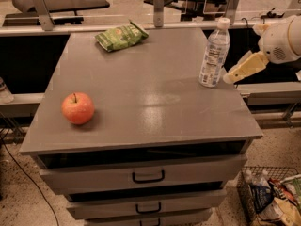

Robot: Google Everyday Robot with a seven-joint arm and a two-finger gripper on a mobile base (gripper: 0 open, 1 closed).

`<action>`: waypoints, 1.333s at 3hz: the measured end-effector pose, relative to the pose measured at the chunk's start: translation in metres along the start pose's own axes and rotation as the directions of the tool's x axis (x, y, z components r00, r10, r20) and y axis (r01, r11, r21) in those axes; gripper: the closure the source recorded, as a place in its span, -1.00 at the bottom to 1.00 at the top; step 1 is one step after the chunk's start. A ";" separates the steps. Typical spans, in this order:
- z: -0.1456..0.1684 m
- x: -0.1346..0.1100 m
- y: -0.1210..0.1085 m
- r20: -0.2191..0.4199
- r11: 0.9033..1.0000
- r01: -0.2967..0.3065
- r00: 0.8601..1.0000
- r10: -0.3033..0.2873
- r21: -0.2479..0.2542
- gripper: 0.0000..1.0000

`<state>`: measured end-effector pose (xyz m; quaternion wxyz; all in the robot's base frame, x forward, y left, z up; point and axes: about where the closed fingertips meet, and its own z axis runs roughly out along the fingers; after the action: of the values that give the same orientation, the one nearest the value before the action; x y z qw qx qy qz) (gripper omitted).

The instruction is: Move blue plastic bottle near green jalapeno chip bag

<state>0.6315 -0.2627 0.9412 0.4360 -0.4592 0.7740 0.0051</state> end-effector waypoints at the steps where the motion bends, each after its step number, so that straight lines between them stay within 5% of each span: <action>1: 0.024 -0.011 -0.004 0.137 0.997 -0.067 0.988 0.072 -0.038 -1.00; 2: 0.044 -0.020 -0.003 0.247 0.989 -0.117 0.960 0.135 -0.085 -0.72; 4: 0.045 -0.025 -0.009 0.368 0.982 -0.146 0.913 0.179 -0.116 0.21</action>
Offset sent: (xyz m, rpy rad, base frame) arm 0.0517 0.0440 -0.0165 0.4550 -0.0724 0.1108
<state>0.6732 -0.2322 0.9342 0.5543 -0.4020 0.7104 0.1626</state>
